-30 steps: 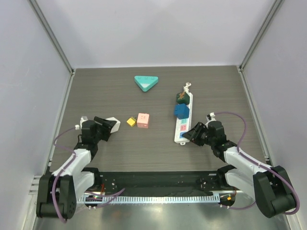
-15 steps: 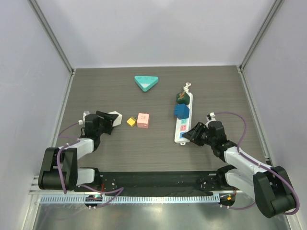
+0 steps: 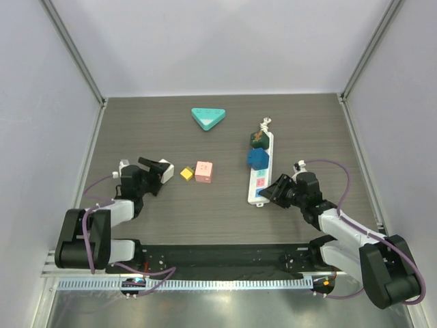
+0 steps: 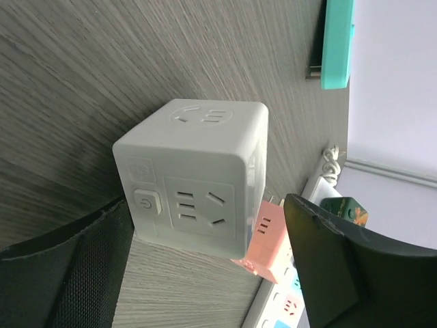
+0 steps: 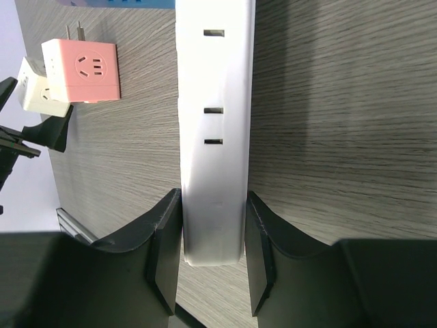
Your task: Pull the plug off the socket
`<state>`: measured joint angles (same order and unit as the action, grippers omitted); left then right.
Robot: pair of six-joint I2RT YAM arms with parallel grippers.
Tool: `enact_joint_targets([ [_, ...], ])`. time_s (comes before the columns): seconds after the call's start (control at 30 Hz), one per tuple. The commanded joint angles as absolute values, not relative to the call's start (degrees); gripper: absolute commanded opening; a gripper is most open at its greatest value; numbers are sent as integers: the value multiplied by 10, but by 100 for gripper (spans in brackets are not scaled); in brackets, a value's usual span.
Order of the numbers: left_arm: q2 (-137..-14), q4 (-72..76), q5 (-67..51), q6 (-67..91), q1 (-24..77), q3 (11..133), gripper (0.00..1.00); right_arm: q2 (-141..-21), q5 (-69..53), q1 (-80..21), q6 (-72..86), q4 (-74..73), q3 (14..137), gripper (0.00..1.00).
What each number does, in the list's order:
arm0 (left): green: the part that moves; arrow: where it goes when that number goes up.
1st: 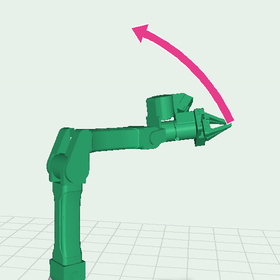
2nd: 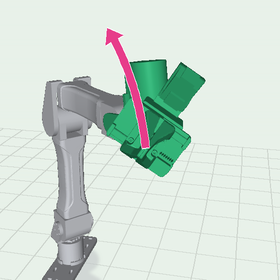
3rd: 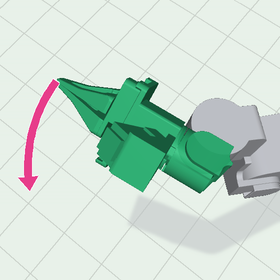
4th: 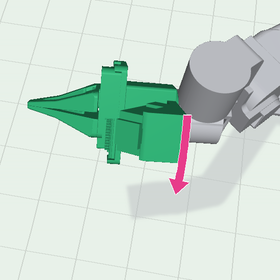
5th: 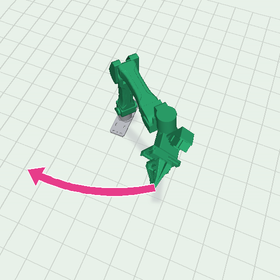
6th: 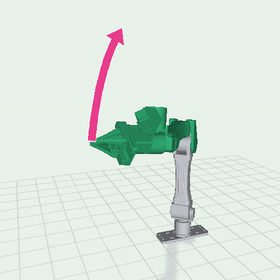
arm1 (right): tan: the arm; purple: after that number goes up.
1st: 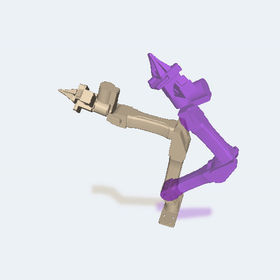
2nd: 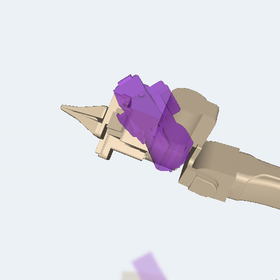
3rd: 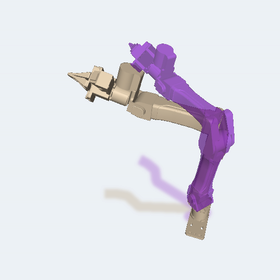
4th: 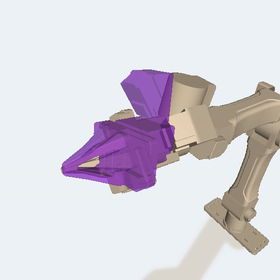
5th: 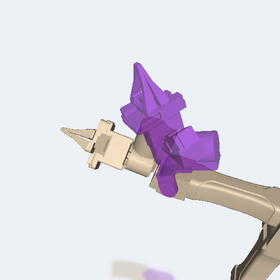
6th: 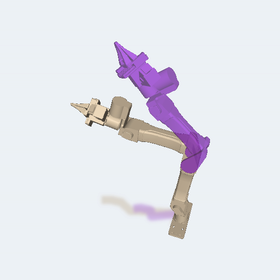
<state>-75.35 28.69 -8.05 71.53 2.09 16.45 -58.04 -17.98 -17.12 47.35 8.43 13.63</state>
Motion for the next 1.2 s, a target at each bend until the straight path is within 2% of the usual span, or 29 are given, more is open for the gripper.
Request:
enact_joint_targets([
  [0.0, -702, 252, -58, 700, 18, 158, 89, -594, -175, -171, 445, 57, 131, 1],
  [0.1, -646, 135, -21, 707, 18, 177, 93, -599, -176, -172, 444, 61, 132, 1],
  [0.13, -617, 47, -11, 708, 18, 188, 96, -600, -177, -172, 443, 61, 132, 1],
  [0.23, -570, -74, 16, 693, 18, 223, 96, -603, -178, -172, 442, 62, 133, 1],
  [0.37, -515, -154, 29, 672, 18, 243, 96, -602, -181, -172, 440, 62, 134, 1],
  [0.5, -472, -164, 8, 645, 18, 250, 94, -599, -182, -172, 438, 62, 133, 1],
  [0.63, -463, -158, -56, 600, 21, 281, 86, -607, -183, -172, 431, 62, 137, 1],
  [0.8, -475, -145, -49, 589, 70, 318, 84, -620, -192, -172, 425, 65, 142, 1],
  [1.03, -584, -72, -40, 556, 203, 395, 82, -633, -205, -172, 417, 69, 144, 1],
  [1.17, -705, -23, -75, 511, 275, 470, 84, -635, -214, -172, 412, 63, 148, 1],
])
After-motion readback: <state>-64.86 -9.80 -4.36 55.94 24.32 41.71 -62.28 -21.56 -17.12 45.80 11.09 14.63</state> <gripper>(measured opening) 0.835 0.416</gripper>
